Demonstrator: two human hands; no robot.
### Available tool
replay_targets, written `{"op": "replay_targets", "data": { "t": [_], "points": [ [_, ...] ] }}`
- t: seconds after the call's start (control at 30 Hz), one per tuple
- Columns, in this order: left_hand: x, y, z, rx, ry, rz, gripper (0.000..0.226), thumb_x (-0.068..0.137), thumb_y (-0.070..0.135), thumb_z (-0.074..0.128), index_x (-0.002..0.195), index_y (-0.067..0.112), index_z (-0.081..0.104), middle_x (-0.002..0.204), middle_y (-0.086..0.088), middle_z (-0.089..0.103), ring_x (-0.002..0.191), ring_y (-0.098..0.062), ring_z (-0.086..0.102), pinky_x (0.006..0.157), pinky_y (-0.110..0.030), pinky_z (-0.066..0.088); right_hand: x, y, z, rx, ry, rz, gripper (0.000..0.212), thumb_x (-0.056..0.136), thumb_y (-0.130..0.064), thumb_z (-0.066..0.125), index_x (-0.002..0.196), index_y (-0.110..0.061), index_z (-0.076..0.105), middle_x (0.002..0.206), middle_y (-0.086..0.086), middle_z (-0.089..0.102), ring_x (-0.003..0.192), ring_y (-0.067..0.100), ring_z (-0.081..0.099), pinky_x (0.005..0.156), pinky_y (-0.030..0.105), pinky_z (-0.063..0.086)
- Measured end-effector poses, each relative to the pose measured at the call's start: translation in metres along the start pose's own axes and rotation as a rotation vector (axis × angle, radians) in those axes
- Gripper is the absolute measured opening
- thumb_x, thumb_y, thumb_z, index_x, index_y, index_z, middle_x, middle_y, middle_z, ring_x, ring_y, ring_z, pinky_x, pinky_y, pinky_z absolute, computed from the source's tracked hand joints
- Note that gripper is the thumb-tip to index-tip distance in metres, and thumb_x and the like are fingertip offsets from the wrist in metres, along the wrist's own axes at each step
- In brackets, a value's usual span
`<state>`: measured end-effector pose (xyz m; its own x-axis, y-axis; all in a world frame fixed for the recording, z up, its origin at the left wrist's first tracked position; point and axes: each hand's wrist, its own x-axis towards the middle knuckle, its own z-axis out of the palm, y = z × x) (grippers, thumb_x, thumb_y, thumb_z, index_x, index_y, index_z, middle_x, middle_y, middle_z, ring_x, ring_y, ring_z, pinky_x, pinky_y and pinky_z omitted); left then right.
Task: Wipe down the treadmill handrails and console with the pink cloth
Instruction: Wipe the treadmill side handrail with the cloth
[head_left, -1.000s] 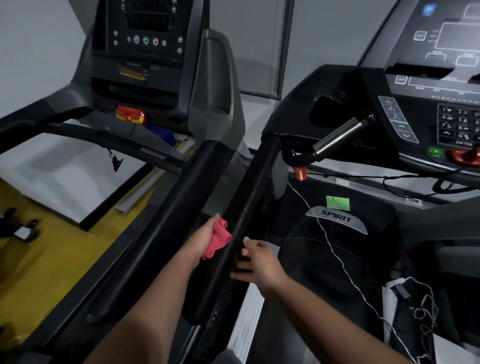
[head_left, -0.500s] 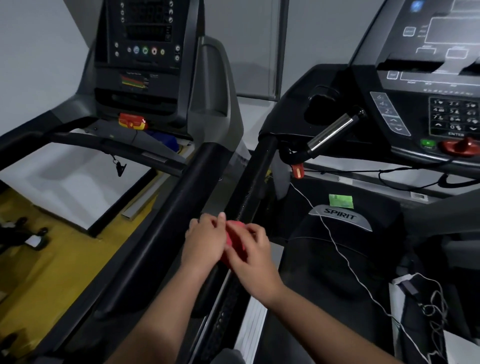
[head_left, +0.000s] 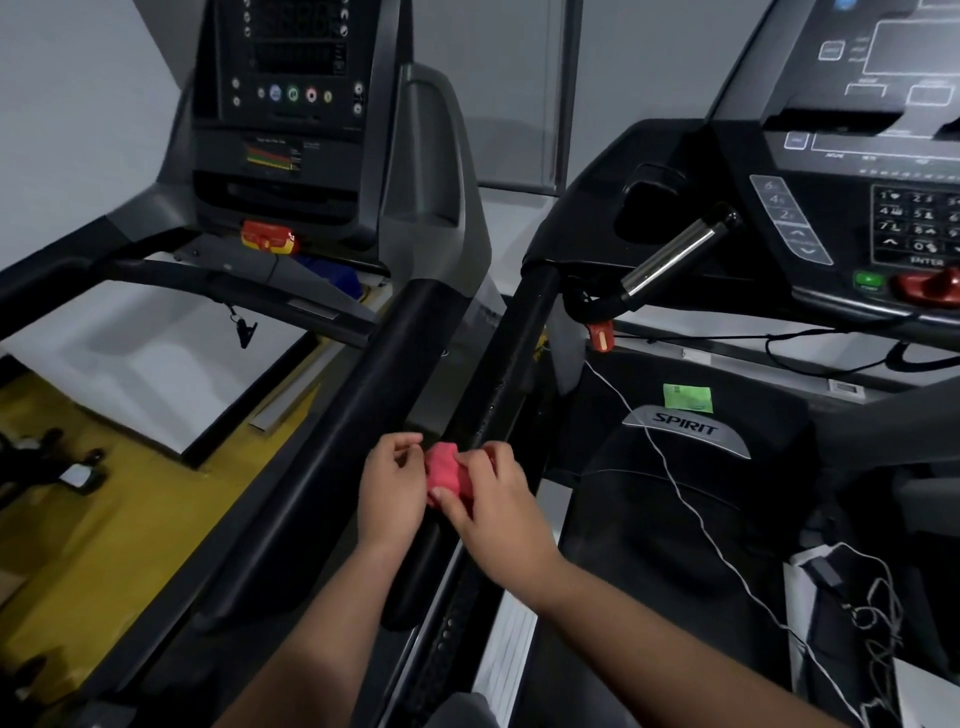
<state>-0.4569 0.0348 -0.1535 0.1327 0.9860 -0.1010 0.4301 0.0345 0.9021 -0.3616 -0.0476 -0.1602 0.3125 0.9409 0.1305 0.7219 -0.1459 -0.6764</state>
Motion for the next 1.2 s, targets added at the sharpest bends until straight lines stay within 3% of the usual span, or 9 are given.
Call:
{"op": "replay_targets", "data": {
  "t": [0.13,0.27,0.43,0.5,0.6,0.7,0.87,1.0,1.2],
  "points": [
    [0.003,0.004,0.007,0.036,-0.086,-0.058,0.023,0.101,0.03,0.038,0.108,0.02,0.056,0.102,-0.001,0.06,0.094,-0.014,0.056,0.08,-0.029,0.04,0.023,0.006,-0.016,0.07,0.062,0.079,0.041,0.094,-0.039,0.05,0.127,-0.014,0.049,0.131,0.004,0.033,0.107,0.022,0.052,0.086,0.033,0.05],
    [0.0,0.008,0.011,0.05,-0.088,-0.074,0.026,0.102,0.03,0.033,0.104,0.018,0.056,0.097,0.002,0.059,0.091,-0.014,0.053,0.08,-0.029,0.035,0.014,0.003,-0.011,0.039,0.006,0.081,0.045,0.095,-0.037,0.05,0.132,-0.012,0.043,0.128,0.003,0.035,0.1,0.025,0.058,0.079,0.037,0.051],
    [0.0,0.003,0.013,0.111,-0.09,-0.037,0.044,0.102,0.041,0.024,0.11,0.016,0.059,0.104,-0.004,0.062,0.097,-0.019,0.058,0.089,-0.04,0.044,0.02,0.004,-0.015,-0.086,-0.07,-0.004,0.059,0.097,-0.039,0.042,0.148,-0.036,0.014,0.125,-0.002,0.037,0.084,0.023,0.061,0.059,0.029,0.046],
    [0.001,0.002,0.013,0.103,-0.085,-0.041,0.046,0.102,0.042,0.023,0.112,0.015,0.059,0.111,-0.004,0.061,0.105,-0.02,0.056,0.097,-0.04,0.041,0.025,-0.001,-0.014,-0.134,-0.072,-0.008,0.047,0.097,-0.036,0.04,0.142,-0.034,0.03,0.125,0.003,0.037,0.084,0.026,0.06,0.061,0.032,0.047],
    [-0.001,0.001,0.012,0.101,-0.075,-0.035,0.046,0.102,0.04,0.021,0.11,0.018,0.06,0.108,-0.001,0.061,0.103,-0.017,0.056,0.091,-0.036,0.042,0.01,-0.004,-0.006,-0.039,-0.062,-0.061,0.037,0.095,-0.032,0.042,0.132,-0.029,0.045,0.117,0.001,0.039,0.084,0.025,0.06,0.069,0.036,0.051],
    [-0.001,0.002,0.012,0.145,-0.053,-0.005,0.046,0.102,0.04,0.021,0.112,0.02,0.061,0.109,-0.001,0.06,0.102,-0.019,0.057,0.091,-0.038,0.043,0.006,0.011,-0.007,0.106,-0.083,-0.08,0.034,0.094,-0.032,0.044,0.127,-0.034,0.048,0.107,-0.005,0.039,0.085,0.02,0.058,0.075,0.04,0.051],
    [0.001,0.003,0.014,0.163,-0.057,-0.001,0.046,0.102,0.042,0.021,0.101,0.018,0.06,0.099,-0.003,0.062,0.095,-0.021,0.059,0.084,-0.039,0.045,0.028,0.02,-0.006,0.121,-0.013,-0.027,0.037,0.089,-0.039,0.041,0.124,-0.037,0.051,0.105,-0.003,0.039,0.082,0.021,0.058,0.071,0.041,0.052],
    [-0.003,0.007,0.013,0.204,-0.059,-0.047,0.05,0.101,0.046,0.017,0.116,0.023,0.058,0.11,0.0,0.063,0.101,-0.018,0.058,0.083,-0.033,0.04,0.0,0.023,0.003,0.15,-0.094,-0.105,0.053,0.083,-0.051,0.026,0.132,-0.037,0.043,0.104,-0.007,0.036,0.083,0.02,0.057,0.073,0.044,0.05],
    [-0.013,0.019,0.013,0.321,-0.059,-0.068,0.06,0.1,0.052,0.01,0.129,0.021,0.053,0.122,-0.009,0.061,0.113,-0.028,0.055,0.08,-0.03,0.032,0.03,0.028,-0.001,0.129,0.026,0.004,0.037,0.096,-0.038,0.039,0.133,-0.04,0.043,0.105,-0.006,0.038,0.086,0.021,0.057,0.074,0.041,0.05]
  ]
}}
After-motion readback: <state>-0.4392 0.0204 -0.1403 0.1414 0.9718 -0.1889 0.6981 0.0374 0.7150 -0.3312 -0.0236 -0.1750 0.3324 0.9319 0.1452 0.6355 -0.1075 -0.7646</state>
